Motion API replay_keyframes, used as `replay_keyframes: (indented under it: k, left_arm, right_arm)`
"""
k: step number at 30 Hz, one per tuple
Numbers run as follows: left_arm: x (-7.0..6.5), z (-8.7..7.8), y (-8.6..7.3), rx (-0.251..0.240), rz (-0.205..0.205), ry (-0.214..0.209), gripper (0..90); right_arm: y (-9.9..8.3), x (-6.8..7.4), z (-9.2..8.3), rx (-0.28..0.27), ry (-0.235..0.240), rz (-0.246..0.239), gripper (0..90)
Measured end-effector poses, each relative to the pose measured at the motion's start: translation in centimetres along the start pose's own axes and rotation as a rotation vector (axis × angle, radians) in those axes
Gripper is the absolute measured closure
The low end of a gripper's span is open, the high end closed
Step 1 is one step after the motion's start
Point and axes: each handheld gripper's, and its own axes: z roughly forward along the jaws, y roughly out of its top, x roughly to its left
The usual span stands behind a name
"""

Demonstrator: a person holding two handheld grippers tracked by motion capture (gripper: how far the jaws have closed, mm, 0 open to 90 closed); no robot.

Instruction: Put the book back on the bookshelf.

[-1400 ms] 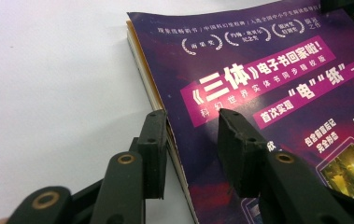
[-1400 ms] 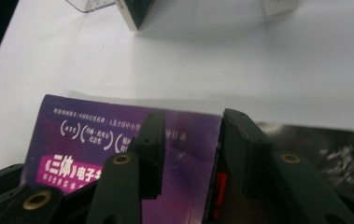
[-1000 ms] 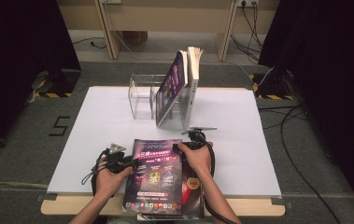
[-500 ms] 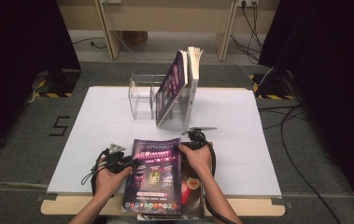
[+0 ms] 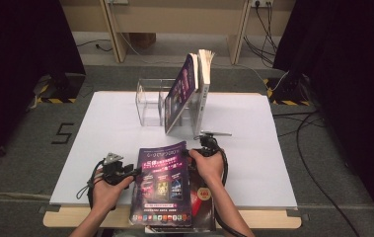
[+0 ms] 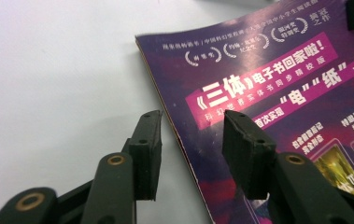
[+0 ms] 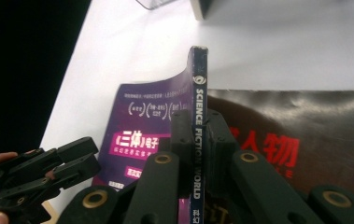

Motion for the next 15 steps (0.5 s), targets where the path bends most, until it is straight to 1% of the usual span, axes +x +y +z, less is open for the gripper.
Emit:
replay_keyframes:
  k: [2, 5, 9, 11, 14, 15]
  left_arm:
    - [0.1, -0.7, 0.0, -0.025, -0.004, -0.004, 55.6]
    - [0.5, -1.6, -0.3, -0.056, -0.01, 0.007, 54.5]
    - [1.3, -2.1, -0.6, -0.084, -0.032, 0.02, 52.9]
    - [1.6, -2.0, -0.6, -0.087, -0.036, 0.03, 52.7]
    - [1.7, -1.9, -0.7, -0.087, -0.037, 0.031, 52.6]
    - [1.7, -1.8, -0.7, -0.086, -0.036, 0.032, 52.5]
  right_arm:
    - [0.0, 0.6, -0.4, -0.026, 0.013, -0.017, 84.9]
    - [-0.1, 1.4, -0.9, -0.064, 0.022, -0.047, 85.0]
    - [0.0, 2.4, -2.1, -0.126, 0.017, -0.08, 85.0]
    - [0.2, 2.8, -2.7, -0.162, 0.009, -0.101, 85.0]
    - [0.4, 3.5, -3.2, -0.196, -0.002, -0.141, 84.9]
    - [0.4, 3.6, -3.3, -0.203, -0.003, -0.147, 85.0]
